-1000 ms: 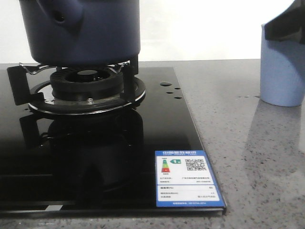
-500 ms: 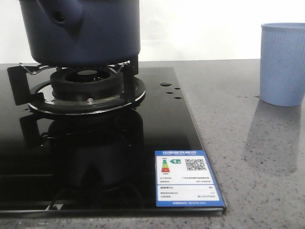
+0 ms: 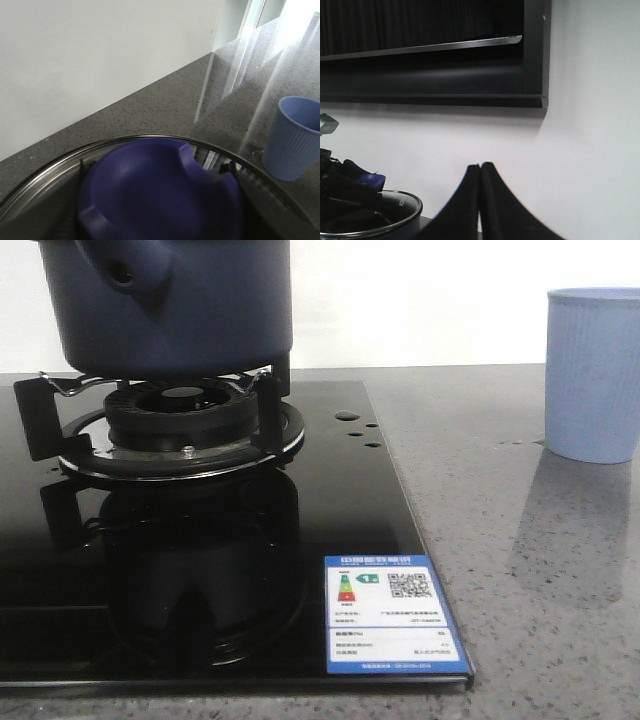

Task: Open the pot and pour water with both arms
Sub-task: 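Lower the glass lid onto the saucepan with the left gripper and release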

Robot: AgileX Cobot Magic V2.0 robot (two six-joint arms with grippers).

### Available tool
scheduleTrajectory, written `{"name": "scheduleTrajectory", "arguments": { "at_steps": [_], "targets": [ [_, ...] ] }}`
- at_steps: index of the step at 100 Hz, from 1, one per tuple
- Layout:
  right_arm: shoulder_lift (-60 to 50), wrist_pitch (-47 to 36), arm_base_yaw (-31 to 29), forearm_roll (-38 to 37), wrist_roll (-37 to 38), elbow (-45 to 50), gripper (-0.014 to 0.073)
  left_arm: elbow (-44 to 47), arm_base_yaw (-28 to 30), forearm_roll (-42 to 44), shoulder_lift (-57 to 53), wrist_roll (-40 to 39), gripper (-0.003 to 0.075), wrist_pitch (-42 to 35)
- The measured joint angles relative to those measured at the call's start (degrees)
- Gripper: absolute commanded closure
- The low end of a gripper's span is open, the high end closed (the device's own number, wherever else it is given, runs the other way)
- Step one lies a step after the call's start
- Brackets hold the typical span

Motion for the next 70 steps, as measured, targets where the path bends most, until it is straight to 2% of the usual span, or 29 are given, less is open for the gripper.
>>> {"name": "scheduleTrajectory", "arguments": {
  "at_steps": [11, 18, 23, 30, 38, 46, 53, 70],
  "targets": [
    [-0.1, 0.8, 0.0, -0.1, 0.0, 0.0, 0.0661, 0.0, -0.1, 0.0, 0.0, 0.2, 0.048, 0.0],
    [-0.1, 1.2, 0.0, -0.1, 0.0, 0.0, 0.0661, 0.0, -0.2, 0.0, 0.0, 0.7, 0.036, 0.0],
    [-0.1, 1.7, 0.0, -0.1, 0.0, 0.0, 0.0661, 0.0, -0.2, 0.1, 0.0, 1.8, 0.0228, 0.0],
    [-0.1, 2.3, 0.0, -0.1, 0.0, 0.0, 0.0661, 0.0, -0.2, -0.9, 0.0, 2.7, 0.0096, 0.0],
    [-0.1, 2.4, 0.0, -0.1, 0.0, 0.0, 0.0661, 0.0, -0.2, -3.0, -0.2, 3.1, 0.0052, 0.0],
    [-0.1, 2.4, 0.1, -0.1, 0.0, 0.0, 0.0661, 0.0, -0.2, -4.2, -1.5, 3.1, 0.0086, -0.3],
    [-0.1, 2.4, 0.1, -0.1, 0.0, 0.0, 0.0661, 0.0, 0.0, -4.7, -3.9, 3.2, 0.0167, -0.6],
    [-1.7, 3.3, 1.1, -1.9, 0.2, 0.0, 0.0661, 0.0, 2.0, -2.5, -14.6, -1.0, 0.0522, -0.6]
  ]
}}
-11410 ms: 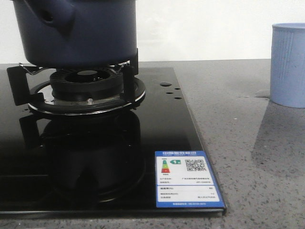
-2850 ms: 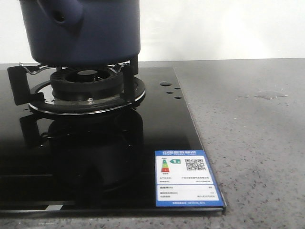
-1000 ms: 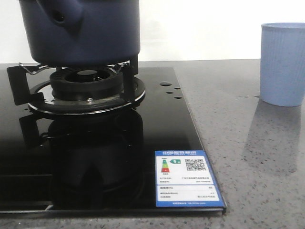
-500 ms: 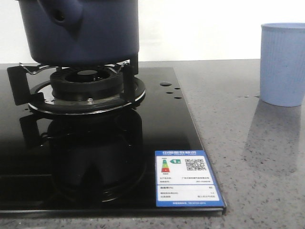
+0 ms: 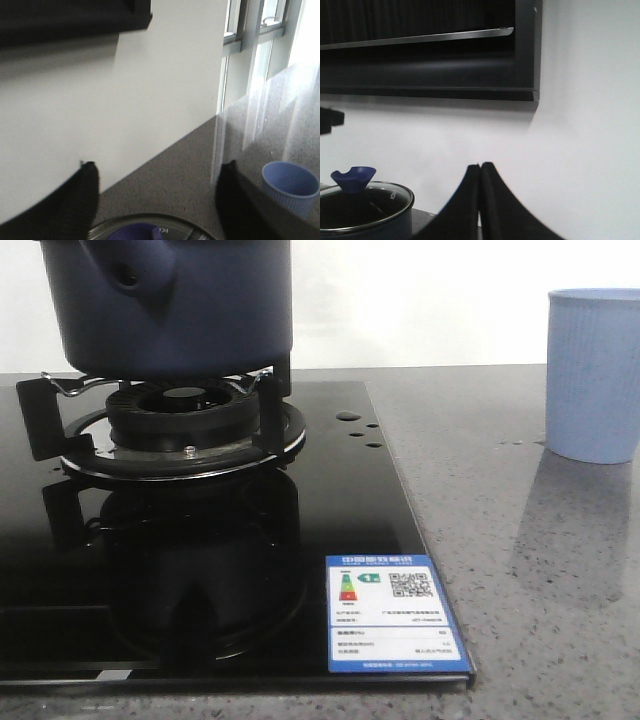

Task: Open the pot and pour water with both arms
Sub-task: 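Lower the glass lid onto the saucepan with the left gripper and release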

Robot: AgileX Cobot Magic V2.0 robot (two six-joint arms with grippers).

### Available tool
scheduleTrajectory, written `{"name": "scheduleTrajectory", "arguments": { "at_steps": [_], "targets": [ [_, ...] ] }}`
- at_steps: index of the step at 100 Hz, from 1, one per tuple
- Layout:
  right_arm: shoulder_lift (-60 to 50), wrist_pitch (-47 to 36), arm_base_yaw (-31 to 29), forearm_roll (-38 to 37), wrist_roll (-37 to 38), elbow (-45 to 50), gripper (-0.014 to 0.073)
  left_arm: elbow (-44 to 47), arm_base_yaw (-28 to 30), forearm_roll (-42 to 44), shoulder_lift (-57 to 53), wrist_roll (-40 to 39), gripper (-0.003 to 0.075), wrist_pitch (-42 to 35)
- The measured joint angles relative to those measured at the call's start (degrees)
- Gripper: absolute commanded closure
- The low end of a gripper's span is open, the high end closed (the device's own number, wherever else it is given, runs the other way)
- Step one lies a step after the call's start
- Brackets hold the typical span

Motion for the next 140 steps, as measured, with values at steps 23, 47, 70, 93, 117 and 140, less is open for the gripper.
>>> {"name": "scheduleTrajectory", "arguments": {
  "at_steps": [23, 47, 70, 93, 117, 140],
  "targets": [
    [-8.0, 10.4, 6.5, -18.0, 11.1, 0.3, 0.0661, 6.0, 1.5, 18.3, -20.3, -16.9, 0.0718, -1.9],
    [-18.4, 15.8, 9.8, -23.5, 19.8, 5.4, 0.0661, 24.0, 1.5, 32.6, -41.4, -28.5, 0.074, -1.9],
    [-23.9, 16.2, 9.8, -23.7, 20.4, 11.6, 0.0661, 37.1, 1.5, 33.8, -56.8, -29.9, 0.074, -4.4],
    [-24.5, 13.6, 9.8, -23.8, 20.4, 12.5, 0.0661, 43.9, 1.5, 33.5, -67.1, -30.1, 0.074, -5.9],
    [-24.5, 13.5, 9.8, -23.8, 20.4, 12.5, 0.0661, 44.2, 1.5, 33.1, -69.5, -30.1, 0.074, -5.8],
    [-24.5, 13.5, 9.8, -23.8, 20.4, 12.5, 0.0661, 44.2, 1.5, 33.1, -69.5, -30.1, 0.074, -5.8]
  ]
}}
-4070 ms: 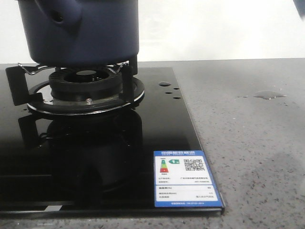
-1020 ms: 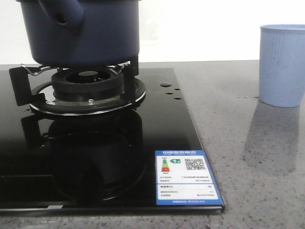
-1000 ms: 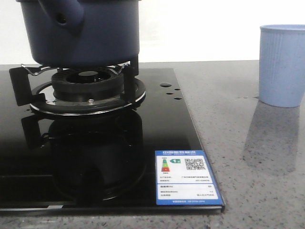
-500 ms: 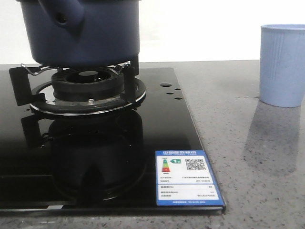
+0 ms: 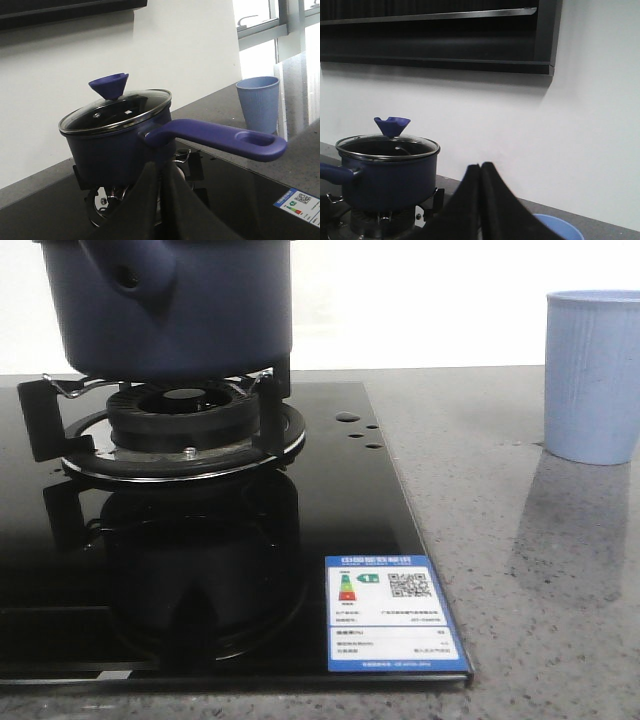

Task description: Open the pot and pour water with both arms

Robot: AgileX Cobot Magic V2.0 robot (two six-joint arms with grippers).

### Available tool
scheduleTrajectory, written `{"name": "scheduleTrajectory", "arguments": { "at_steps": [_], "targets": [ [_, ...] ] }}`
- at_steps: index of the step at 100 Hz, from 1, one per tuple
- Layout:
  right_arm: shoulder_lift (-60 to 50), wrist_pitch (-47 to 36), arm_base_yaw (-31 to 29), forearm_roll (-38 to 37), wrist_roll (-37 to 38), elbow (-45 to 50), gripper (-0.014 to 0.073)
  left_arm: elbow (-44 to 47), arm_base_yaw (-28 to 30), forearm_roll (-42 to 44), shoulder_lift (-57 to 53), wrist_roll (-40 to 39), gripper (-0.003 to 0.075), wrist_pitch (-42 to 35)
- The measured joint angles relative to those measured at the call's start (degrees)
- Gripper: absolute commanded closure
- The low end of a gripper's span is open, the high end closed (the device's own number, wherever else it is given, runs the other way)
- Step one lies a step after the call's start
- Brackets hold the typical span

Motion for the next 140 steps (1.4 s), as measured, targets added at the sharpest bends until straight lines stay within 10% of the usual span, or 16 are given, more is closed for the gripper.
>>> {"name": "scheduleTrajectory", "arguments": {
  "at_steps": [32, 66, 140],
  "targets": [
    [0.0, 0.0, 0.0, 0.0, 0.1, 0.0, 0.0661, 0.4, 0.3, 7.8, 0.0, -1.2, 0.074, -4.3],
    [0.0, 0.0, 0.0, 0.0, 0.1, 0.0, 0.0661, 14.6, 1.0, 51.8, 0.0, -38.7, 0.074, -28.7],
    [0.0, -0.1, 0.0, 0.0, 0.1, 0.0, 0.0661, 21.7, 10.9, 54.7, -1.8, -50.4, 0.074, -16.3]
  ]
}}
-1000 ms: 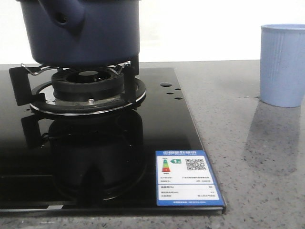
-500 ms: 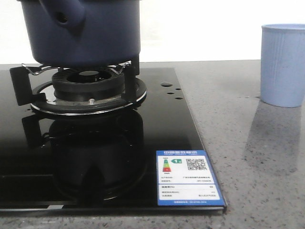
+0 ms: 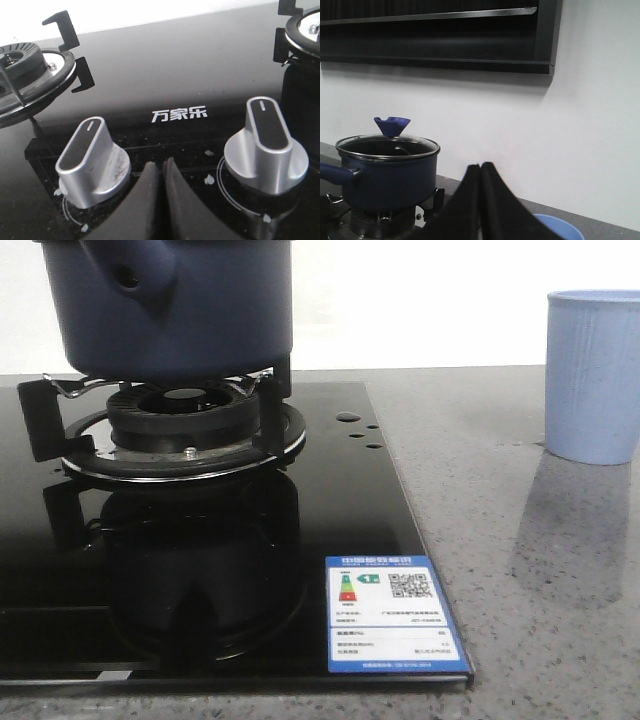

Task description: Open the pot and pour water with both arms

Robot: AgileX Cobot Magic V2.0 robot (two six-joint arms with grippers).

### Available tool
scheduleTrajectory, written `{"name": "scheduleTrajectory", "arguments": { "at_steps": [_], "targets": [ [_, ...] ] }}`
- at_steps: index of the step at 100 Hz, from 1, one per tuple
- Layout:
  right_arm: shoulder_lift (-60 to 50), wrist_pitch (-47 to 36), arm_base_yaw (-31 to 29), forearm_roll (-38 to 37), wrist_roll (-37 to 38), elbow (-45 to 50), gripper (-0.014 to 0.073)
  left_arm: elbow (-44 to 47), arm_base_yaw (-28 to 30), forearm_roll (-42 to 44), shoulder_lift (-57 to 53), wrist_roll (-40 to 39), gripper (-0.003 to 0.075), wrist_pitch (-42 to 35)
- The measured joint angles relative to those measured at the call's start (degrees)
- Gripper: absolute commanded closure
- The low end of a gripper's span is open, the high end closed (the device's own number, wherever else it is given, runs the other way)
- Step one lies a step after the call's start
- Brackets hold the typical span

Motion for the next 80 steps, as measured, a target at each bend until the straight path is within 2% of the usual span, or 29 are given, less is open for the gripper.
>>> {"name": "scheduleTrajectory", "arguments": {
  "at_steps": [55, 68, 75, 80],
  "targets": [
    [0.0, 0.0, 0.0, 0.0, 0.0, 0.0, 0.0661, 0.0, 0.0, 0.0, 0.0, 0.0, 0.074, 0.0],
    [0.0, 6.2, 0.0, 0.0, 0.0, 1.5, 0.0661, 0.0, 0.0, 0.0, 0.0, 0.0, 0.074, 0.0],
    [0.0, 8.9, 0.0, 3.2, -0.1, 3.4, 0.0661, 0.0, 0.0, 0.0, 0.0, 0.0, 0.074, 0.0],
    [0.0, 11.3, 0.0, 10.1, -1.6, 4.8, 0.0661, 0.0, 0.0, 0.0, 0.0, 0.0, 0.074, 0.0]
  ]
}}
